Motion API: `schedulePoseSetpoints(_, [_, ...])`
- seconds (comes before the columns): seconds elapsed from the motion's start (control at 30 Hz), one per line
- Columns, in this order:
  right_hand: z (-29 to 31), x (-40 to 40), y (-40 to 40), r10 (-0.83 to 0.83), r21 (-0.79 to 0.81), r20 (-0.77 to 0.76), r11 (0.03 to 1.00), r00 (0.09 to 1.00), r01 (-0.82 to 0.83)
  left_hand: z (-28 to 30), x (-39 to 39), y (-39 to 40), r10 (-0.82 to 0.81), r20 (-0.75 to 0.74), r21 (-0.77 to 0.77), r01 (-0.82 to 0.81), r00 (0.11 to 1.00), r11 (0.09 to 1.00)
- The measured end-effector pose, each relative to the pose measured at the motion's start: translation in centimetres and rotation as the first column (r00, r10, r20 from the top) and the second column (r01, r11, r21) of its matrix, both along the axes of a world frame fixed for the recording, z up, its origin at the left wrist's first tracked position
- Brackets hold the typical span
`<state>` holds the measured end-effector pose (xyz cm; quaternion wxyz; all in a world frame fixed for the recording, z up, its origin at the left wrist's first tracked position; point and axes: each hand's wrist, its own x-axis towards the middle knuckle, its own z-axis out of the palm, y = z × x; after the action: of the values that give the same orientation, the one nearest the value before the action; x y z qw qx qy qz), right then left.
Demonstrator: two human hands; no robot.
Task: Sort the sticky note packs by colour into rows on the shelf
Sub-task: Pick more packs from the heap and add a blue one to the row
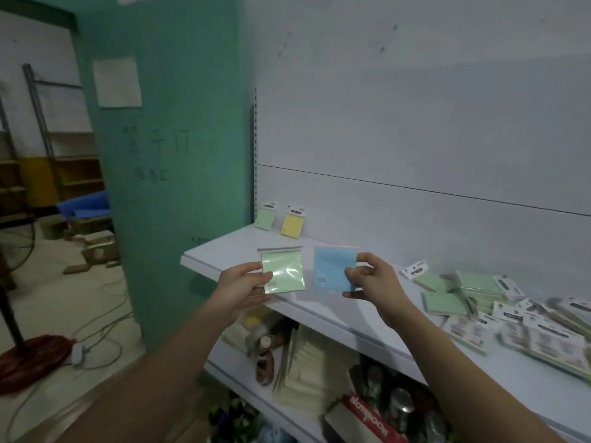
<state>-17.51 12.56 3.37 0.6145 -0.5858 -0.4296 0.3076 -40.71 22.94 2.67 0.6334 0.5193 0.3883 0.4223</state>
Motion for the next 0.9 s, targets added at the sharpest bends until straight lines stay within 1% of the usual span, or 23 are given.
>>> schedulePoseSetpoints(0.1, [0.1,-0.5,2.6,-0.018,-0.019,0.016,1.000,1.000,0.019,-0.1,-0.7,3.3,0.000,-0.017,-0.009,0.000,1.000,1.000])
schedulePoseSetpoints(0.23, [-0.9,0.0,7.3,-0.048,-0.025,-0.003,0.999,0.999,0.048,-0.6,-0.3,8.8,-0.009,-0.064,-0.005,0.009,0.998,1.000])
schedulePoseSetpoints(0.43, [-4.0,2.2,17.0,-0.111,-0.012,-0.049,0.994,0.993,0.110,-2.0,2.3,18.5,-0.071,-0.093,-0.007,0.071,0.993,0.997])
schedulePoseSetpoints(0.53, [-5.4,3.8,21.0,-0.169,-0.022,-0.077,0.986,0.983,0.168,-2.7,4.0,23.0,-0.095,-0.106,-0.049,0.090,0.990,0.995])
schedulePoseSetpoints(0.7, [-6.7,6.8,25.5,-0.284,-0.039,-0.044,0.958,0.958,0.283,-3.6,6.5,29.3,-0.146,-0.135,-0.064,0.139,0.980,0.988])
schedulePoseSetpoints(0.8, [-7.2,8.2,27.8,-0.363,-0.058,0.020,0.930,0.932,0.363,-4.0,7.8,32.2,-0.188,-0.160,-0.058,0.181,0.969,0.982])
schedulePoseSetpoints(0.9, [-7.5,9.2,30.1,-0.405,-0.079,0.088,0.908,0.910,0.411,-4.5,9.1,34.9,-0.248,-0.165,-0.051,0.243,0.954,0.969])
